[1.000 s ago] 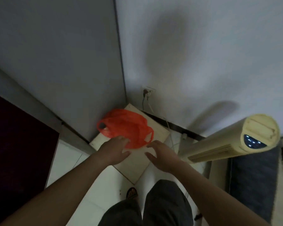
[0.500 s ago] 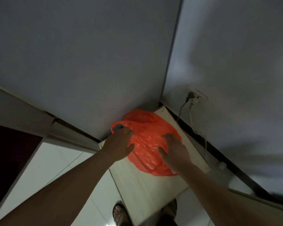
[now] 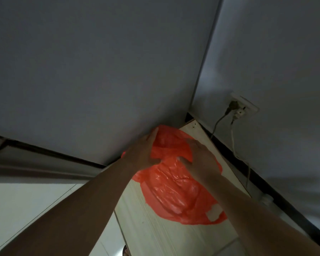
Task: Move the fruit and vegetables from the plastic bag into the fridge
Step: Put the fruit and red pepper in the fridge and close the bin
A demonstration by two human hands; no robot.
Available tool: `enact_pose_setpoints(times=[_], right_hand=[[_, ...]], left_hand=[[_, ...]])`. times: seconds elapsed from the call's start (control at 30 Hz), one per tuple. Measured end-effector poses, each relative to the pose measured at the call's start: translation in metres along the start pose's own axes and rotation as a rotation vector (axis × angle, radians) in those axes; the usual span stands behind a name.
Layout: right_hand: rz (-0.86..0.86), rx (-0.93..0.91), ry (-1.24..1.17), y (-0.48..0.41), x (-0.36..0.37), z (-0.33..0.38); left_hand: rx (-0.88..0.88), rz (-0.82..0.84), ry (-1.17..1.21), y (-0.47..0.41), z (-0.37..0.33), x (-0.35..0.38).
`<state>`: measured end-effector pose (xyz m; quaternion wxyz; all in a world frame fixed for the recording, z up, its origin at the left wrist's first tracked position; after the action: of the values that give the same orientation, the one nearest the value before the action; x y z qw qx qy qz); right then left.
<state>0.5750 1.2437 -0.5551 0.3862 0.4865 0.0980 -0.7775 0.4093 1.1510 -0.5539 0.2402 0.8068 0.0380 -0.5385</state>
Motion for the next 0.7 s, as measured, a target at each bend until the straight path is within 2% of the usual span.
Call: enact_pose_setpoints(times=[0.27,0.43,0.7], right_hand=[[0.091,0.027,-0.062,0.051,-0.016,-0.022],[0.11,0.045,-0.079,0.077,-0.028,-0.025],[0.021,0.057,-0.218,0.058,-0.041,-0.011]], left_hand=[[0.075,0.16,0.056,0.057,-0.038,0.032],[0.112,0.057,0.178,0.082,-0.05,0.033],[0.092,-0.064,0.35,0.064,-0.066,0.026]])
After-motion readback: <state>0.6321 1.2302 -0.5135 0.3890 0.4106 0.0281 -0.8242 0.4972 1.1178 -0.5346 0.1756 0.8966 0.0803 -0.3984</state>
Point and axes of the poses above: each hand's wrist, its own y-axis away from the middle knuckle, its own x-axis out of the palm, z = x × y, the point moved 4 cm from there along -y, towards the middle knuckle, and after that the axes turned 2 degrees about -z, right-handed, at the moved point
